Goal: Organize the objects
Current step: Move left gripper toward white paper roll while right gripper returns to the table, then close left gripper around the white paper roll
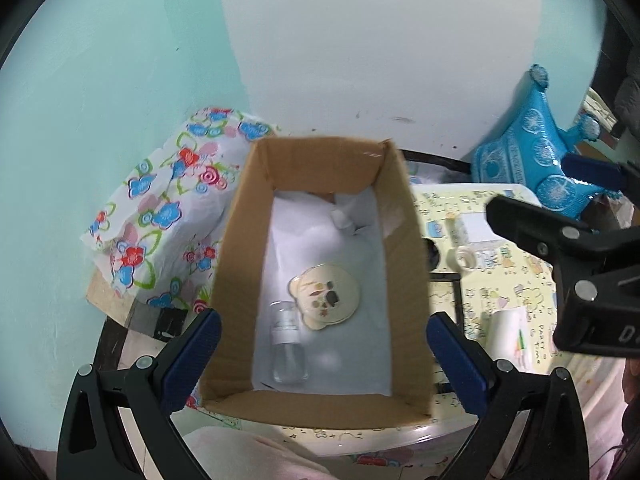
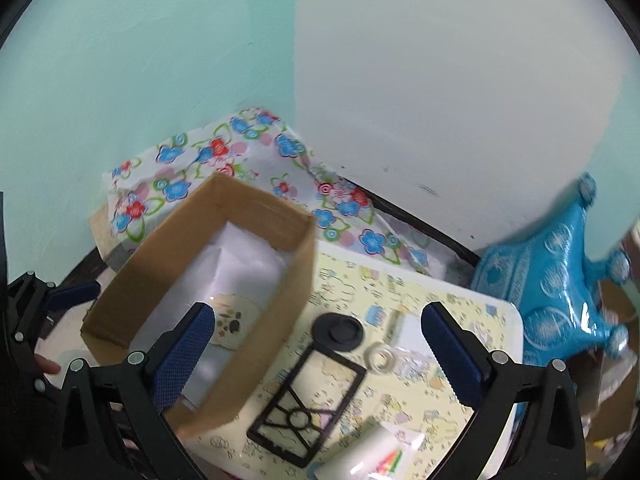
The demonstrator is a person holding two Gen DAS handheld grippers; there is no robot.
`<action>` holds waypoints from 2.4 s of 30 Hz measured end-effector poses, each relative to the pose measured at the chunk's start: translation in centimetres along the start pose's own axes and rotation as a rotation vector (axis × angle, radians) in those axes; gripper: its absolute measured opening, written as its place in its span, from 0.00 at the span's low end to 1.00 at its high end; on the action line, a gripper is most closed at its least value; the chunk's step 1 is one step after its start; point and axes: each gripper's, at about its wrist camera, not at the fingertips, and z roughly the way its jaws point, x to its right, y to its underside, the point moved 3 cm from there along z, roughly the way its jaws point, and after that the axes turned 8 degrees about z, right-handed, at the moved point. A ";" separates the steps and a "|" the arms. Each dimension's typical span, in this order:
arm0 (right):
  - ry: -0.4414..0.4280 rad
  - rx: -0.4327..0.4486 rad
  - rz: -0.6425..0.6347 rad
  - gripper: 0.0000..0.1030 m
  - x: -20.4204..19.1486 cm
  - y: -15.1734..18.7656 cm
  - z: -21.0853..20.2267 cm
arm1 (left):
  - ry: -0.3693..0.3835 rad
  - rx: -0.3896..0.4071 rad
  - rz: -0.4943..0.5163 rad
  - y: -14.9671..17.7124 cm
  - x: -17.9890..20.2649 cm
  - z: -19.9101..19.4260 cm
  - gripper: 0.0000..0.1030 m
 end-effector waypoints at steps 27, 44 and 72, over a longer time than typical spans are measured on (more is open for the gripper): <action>0.022 -0.198 0.244 1.00 14.0 12.8 1.9 | -0.003 0.015 0.194 1.9 13.8 0.0 1.00; 0.076 -0.219 0.219 1.00 17.5 14.3 4.3 | 0.182 -0.029 0.269 3.0 20.9 5.7 0.98; 0.064 -0.307 0.252 1.00 19.5 15.6 10.4 | 0.220 -0.132 0.317 4.9 23.6 12.9 0.44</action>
